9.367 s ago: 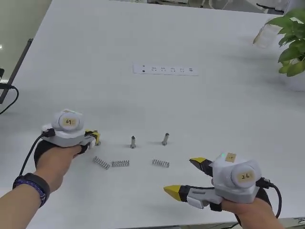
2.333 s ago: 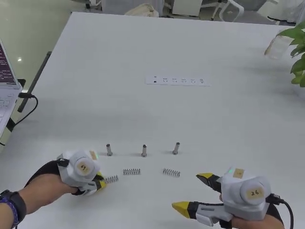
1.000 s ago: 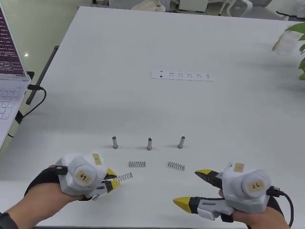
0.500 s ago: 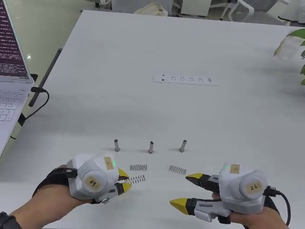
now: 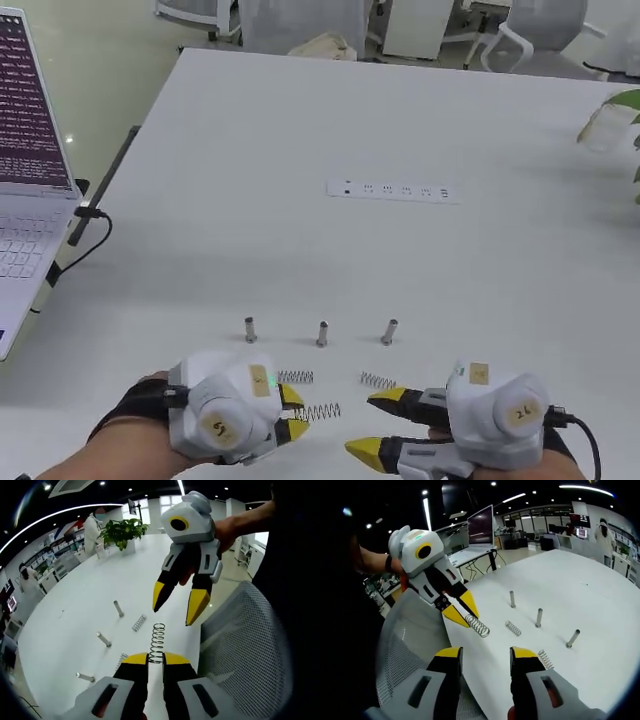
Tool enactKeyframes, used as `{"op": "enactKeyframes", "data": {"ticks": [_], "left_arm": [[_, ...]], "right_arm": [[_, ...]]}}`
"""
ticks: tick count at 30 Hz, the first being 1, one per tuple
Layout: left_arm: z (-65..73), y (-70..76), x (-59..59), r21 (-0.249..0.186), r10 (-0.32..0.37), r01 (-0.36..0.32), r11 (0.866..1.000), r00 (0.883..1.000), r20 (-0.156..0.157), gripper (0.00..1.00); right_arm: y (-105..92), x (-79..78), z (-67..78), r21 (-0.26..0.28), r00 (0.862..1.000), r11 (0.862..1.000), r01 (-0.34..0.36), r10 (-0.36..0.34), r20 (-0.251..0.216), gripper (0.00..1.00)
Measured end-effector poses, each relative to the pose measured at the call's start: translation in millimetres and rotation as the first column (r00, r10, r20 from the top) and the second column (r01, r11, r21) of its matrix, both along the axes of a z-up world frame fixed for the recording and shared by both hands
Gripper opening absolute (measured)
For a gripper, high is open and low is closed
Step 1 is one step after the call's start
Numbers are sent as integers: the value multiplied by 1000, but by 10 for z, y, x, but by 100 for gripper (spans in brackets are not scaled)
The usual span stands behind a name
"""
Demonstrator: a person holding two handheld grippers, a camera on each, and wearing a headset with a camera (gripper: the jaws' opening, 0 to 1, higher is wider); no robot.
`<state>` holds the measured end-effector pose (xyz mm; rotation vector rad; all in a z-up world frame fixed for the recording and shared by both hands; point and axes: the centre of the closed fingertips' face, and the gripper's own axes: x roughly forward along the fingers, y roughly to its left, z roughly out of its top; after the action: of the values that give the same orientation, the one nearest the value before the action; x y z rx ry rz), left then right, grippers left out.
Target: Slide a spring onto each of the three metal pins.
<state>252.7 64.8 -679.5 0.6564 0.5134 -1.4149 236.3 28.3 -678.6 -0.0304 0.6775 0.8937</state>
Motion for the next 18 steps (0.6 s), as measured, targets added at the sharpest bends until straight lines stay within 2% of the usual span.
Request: {"op": "enactKeyframes", "data": {"ticks": [9,18], "left_arm": [[110,-122,-129,-20,-73,73,997,997,16,2],[130,-155,-178,-13,-116,117,993,993,26,2]], "right_arm": [[94,-37,9,-1,998,998,-56,56,3,29],[165,-57,82,32,995,995,-99,98,15,15]]}}
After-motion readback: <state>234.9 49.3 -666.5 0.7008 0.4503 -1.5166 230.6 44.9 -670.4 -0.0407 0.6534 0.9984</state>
